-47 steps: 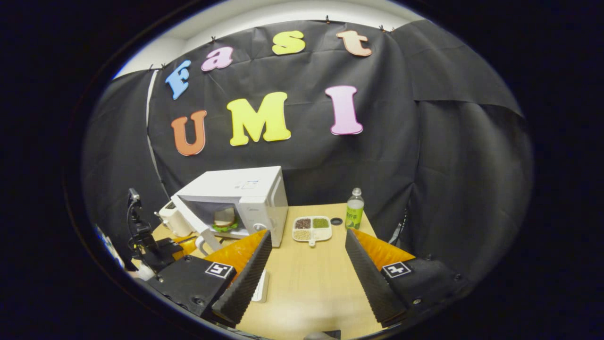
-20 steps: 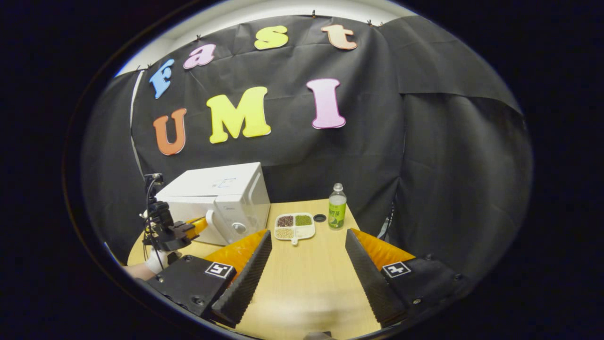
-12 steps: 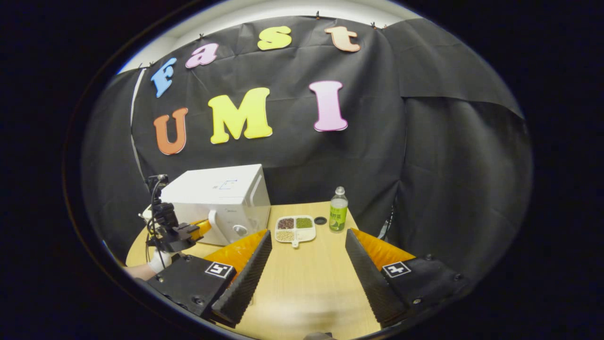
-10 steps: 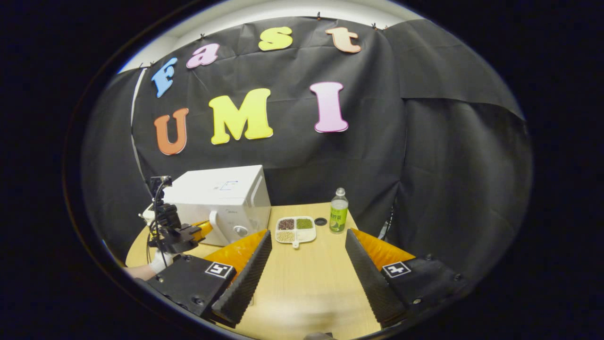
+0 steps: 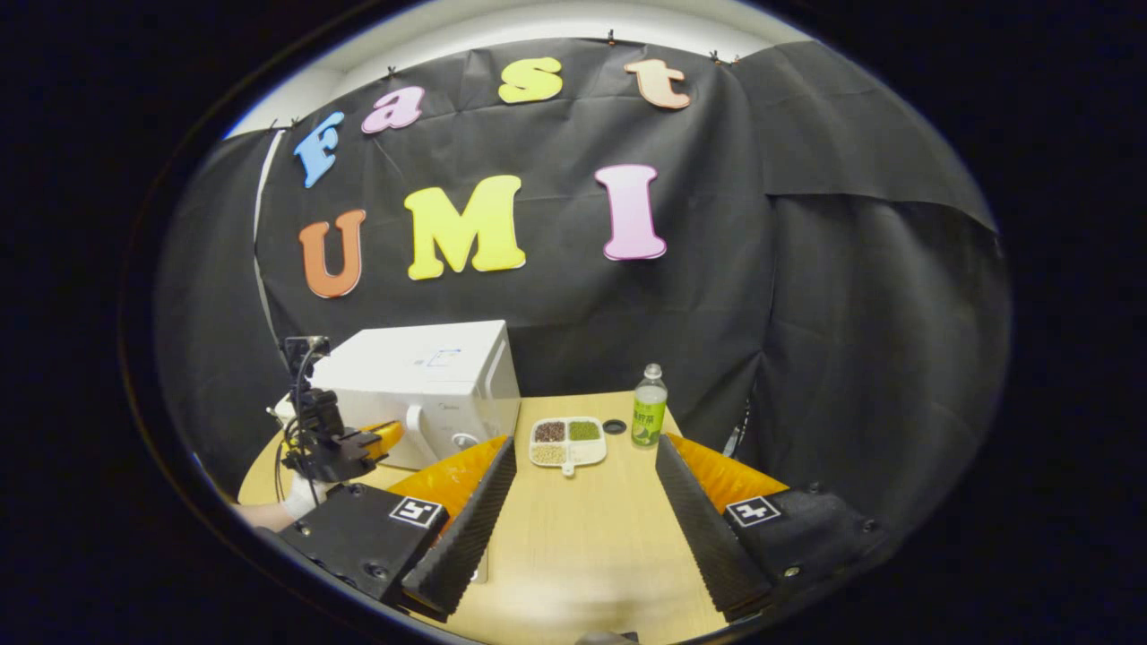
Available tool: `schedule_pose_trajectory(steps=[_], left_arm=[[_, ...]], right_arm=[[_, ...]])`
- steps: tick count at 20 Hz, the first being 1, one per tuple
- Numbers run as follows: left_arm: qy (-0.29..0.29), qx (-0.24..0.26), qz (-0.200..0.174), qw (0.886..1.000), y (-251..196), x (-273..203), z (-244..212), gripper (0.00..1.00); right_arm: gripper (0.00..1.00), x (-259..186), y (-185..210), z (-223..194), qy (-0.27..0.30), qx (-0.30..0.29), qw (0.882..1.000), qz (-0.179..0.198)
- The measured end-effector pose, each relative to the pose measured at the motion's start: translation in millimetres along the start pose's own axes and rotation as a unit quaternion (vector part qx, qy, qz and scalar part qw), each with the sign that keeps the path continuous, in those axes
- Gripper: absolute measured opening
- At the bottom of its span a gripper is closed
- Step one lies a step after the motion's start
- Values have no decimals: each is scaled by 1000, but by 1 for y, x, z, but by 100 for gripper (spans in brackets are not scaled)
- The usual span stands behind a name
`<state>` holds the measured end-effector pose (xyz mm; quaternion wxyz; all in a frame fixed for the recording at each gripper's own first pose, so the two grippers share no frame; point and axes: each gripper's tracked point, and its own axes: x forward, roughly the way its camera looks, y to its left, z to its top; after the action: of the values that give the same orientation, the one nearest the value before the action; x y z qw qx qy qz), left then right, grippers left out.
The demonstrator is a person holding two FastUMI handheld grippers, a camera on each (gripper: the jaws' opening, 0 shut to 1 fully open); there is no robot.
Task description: Open the microwave oven with the left hand, put the food in, and close the microwave oven.
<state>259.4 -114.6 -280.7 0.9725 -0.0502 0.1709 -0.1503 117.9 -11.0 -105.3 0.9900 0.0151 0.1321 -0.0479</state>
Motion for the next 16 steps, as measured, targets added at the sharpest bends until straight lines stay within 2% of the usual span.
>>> schedule_pose_trajectory(steps=[1,2,3,4,5,6,7,10,11,16], left_arm=[[0,10,23,1000,12,2,-1,65],[2,14,27,1000,17,-9,1,98],[2,13,28,1000,21,-10,3,84],[2,14,30,999,22,-13,5,96],[4,17,37,999,25,-20,5,96],[4,23,43,999,27,-26,7,84],[3,26,45,999,25,-31,9,95],[-2,37,42,998,18,-53,17,96],[-4,43,48,998,19,-63,22,96],[-25,51,59,997,22,-126,49,95]], right_arm=[[100,-2,0,0,-2,1,1000,1],[100,-3,1,-1,-2,2,1000,2],[92,-5,2,-3,-3,4,1000,3],[92,-6,3,-3,-5,4,1000,5],[92,-4,3,-3,-6,3,1000,5],[92,-5,4,-6,-5,1,1000,6],[92,-7,5,-8,-4,1,1000,7],[92,-11,9,-8,-5,1,1000,15],[100,-13,12,-6,-8,-1,1000,20],[100,-23,20,-2,-21,-6,999,38]])
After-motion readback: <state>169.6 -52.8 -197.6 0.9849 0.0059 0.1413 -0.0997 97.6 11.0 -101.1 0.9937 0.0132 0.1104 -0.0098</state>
